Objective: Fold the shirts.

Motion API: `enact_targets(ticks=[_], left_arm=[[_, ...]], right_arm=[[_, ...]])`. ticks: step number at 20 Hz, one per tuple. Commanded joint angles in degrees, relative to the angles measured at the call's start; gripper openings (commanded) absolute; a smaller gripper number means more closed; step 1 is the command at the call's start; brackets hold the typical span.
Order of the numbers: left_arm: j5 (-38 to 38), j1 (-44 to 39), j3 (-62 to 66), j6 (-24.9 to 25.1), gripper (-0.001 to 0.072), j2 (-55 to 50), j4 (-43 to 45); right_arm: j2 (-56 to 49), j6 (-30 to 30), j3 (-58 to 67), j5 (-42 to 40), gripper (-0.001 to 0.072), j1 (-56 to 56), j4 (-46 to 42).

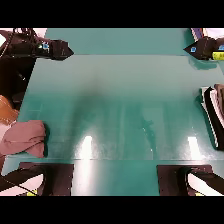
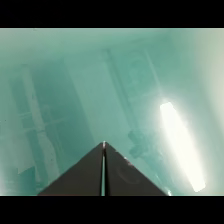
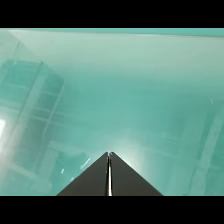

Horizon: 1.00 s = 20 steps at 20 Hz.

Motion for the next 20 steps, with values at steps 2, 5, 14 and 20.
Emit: enact_targets(ticks=[2,5,14,20], left_arm=[[0.00,0.00,0.00,0.00,0.0026,0.04,-0.02],[1.84,0.13,0.39,0.04,0.0027,0.17,3.13],[-27.67,10.27,-17.57,-2.01,0.0027,17.05,36.13],[-23.45,19.50,-43.82,-2.38,0.0598,22.47,36.11]], right_arm=[[0.02,0.02,0.07,0.83,0.0019,0.00,0.00],[0.02,0.02,0.07,1.29,0.0020,0.00,0.02],[0.04,0.02,0.07,3.15,0.0019,0.00,0.46],[0.04,0.02,0.07,3.78,0.0020,0.00,0.46]])
